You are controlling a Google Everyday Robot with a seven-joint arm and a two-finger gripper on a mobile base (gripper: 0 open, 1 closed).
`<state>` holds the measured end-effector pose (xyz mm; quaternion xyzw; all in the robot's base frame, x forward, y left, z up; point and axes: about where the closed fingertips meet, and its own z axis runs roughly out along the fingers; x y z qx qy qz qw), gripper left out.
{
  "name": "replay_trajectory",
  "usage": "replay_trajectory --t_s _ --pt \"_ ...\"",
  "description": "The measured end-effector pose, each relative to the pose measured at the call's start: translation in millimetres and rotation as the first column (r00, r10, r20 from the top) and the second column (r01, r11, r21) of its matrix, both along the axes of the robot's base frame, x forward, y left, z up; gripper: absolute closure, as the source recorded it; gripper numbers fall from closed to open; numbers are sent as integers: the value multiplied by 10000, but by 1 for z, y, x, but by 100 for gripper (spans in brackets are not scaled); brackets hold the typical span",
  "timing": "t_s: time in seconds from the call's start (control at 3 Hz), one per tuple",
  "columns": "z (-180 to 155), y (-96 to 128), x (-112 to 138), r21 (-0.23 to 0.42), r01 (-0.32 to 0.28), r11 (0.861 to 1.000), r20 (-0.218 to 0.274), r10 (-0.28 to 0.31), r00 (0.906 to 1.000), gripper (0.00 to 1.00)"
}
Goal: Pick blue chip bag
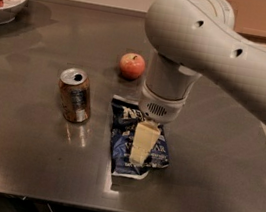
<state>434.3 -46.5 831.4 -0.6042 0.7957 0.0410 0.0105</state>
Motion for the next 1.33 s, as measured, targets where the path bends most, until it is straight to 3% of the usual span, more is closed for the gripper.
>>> replay_trajectory --t_s 0.67,1.0,1.33 --pt "20 -12 11 -18 303 9995 431 -301 9986 87" --pt "34 -21 20 49 462 9989 712 -464 9964 100" --pt "54 -30 26 326 490 9983 934 -519 9943 100"
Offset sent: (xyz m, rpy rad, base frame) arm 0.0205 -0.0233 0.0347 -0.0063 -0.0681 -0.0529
